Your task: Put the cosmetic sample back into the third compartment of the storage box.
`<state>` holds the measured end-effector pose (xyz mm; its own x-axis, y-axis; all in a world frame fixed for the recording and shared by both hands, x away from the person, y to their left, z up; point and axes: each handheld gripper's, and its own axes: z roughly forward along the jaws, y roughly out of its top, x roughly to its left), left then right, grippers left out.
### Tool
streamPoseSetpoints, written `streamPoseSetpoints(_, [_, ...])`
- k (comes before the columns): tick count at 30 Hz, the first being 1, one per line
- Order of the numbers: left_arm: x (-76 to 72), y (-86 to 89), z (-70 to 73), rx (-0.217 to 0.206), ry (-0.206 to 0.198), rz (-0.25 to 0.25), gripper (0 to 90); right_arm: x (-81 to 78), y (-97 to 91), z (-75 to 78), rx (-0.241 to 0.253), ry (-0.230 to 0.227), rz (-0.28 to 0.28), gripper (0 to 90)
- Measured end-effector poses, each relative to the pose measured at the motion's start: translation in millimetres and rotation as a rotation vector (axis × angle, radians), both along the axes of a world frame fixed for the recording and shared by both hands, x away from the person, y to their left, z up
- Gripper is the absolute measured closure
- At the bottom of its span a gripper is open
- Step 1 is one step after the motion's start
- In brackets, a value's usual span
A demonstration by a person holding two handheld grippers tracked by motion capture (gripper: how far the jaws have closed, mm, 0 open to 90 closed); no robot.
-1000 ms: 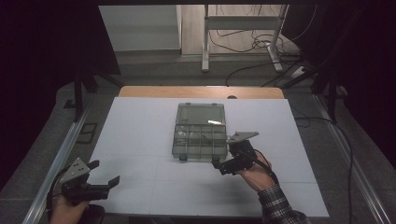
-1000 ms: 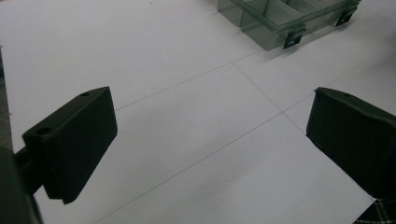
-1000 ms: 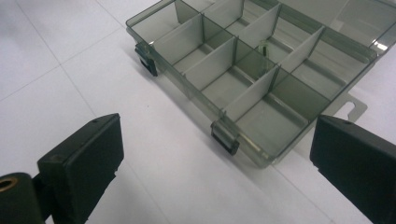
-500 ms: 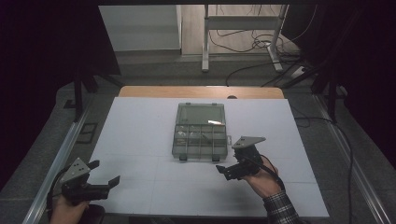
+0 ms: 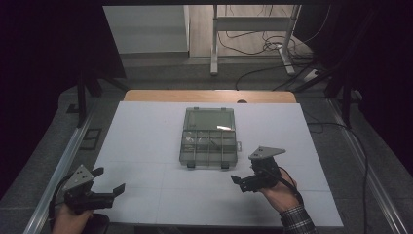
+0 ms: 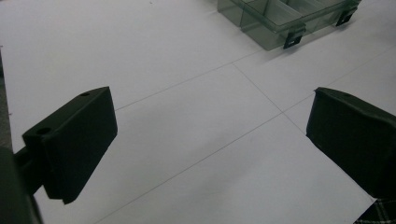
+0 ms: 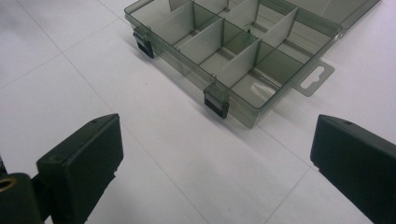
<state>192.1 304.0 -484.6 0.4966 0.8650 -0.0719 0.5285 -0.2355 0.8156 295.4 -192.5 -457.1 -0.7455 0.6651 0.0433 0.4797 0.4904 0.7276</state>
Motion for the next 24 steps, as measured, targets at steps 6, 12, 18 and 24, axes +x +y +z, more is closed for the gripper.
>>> streamPoseSetpoints(6, [0.0,0.0,0.0,0.0,0.0,0.0,2.4,-4.8,-5.7,0.1,0.009,0.0,-0.01,2.6])
streamPoseSetpoints(12, [0.1,0.1,0.0,-0.001,0.0,0.001,2.4,-9.4,-12.1,-0.8,0.009,0.002,-0.021,2.5])
streamPoseSetpoints(18, [0.0,0.2,0.0,-0.002,0.0,0.002,2.4,-14.8,-17.5,-0.2,0.013,0.002,-0.03,2.5])
streamPoseSetpoints(24, [-0.1,0.5,0.0,-0.003,-0.001,0.003,2.3,-21.4,-23.4,1.3,0.017,-0.002,-0.036,2.4])
